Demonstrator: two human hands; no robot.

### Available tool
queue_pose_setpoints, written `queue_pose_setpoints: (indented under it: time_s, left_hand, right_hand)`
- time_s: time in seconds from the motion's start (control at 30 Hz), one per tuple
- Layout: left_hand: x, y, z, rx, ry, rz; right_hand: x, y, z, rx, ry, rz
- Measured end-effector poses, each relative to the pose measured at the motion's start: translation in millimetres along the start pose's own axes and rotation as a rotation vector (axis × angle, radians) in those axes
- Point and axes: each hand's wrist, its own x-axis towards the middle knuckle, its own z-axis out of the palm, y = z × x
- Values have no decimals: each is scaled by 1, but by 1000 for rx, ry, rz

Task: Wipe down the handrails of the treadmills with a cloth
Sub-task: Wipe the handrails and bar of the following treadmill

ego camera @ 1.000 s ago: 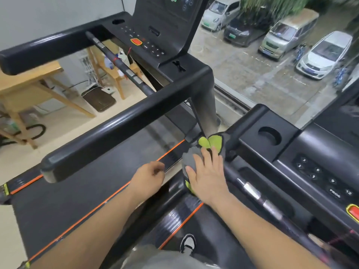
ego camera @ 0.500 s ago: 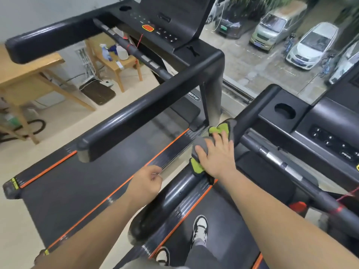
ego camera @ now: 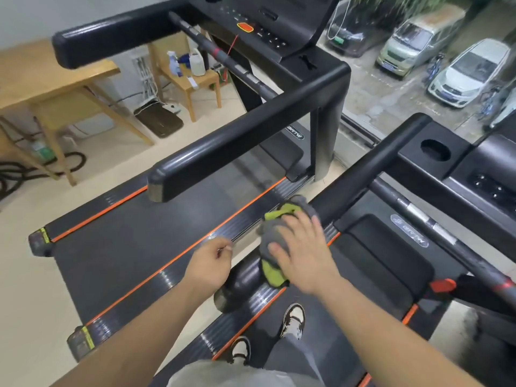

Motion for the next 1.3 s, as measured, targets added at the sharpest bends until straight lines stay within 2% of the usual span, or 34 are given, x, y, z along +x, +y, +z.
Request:
queue_pose_setpoints:
  time_s: [0.13,0.23,0.33,0.43,0.53,0.63,0.7,0.73,0.8,0.93,1.03,1.17,1.23,1.3]
  left_hand:
    - [-10,-6,7,-19,-16,-46]
    - [-15,-12,4,-43,27,-24]
    - [-14,-23,-4,-71,97,-25]
    - [-18,-32,-11,-102,133,-26]
    - [-21,-38,-18,-125,196,-48]
    - [-25,-43,-23,-171,205,-81]
    - [-27,-47,-24,-154,197,-91]
    - [-30,-49,-25,-144,191,-94]
    - [-36,-54,-25,-155,184,-116]
    - [-46,-66,-30,-198,198,-148]
    - [-50,-76,-37,-221,236,-142]
    - [-52,-86,-49,-220,275,-149]
    - [-52,-85,-53,-202,282,-143]
    - [-48,-85,-55,-181,274,-136]
  right_hand:
    - [28,21,-8,92,-9,300]
    - [9,-22,4,127,172,340]
    - [-27,-82,22,147,196,239]
    - [-54,-127,33,25,45,25]
    - [-49,-126,26,-124,-41,-190]
    - [-25,-96,13,-80,2,-321]
    - [-5,-75,5,-31,45,-213]
    - [7,-67,0,-37,10,-115]
    - [26,-60,-11,-96,-167,41]
    - [28,-88,-14,-184,-267,144]
    - [14,-140,-5,-247,-334,1]
    - [2,-194,15,-590,-523,-236]
    - [-5,-195,23,-665,-517,-339]
    - [-16,-178,24,-651,-435,-479]
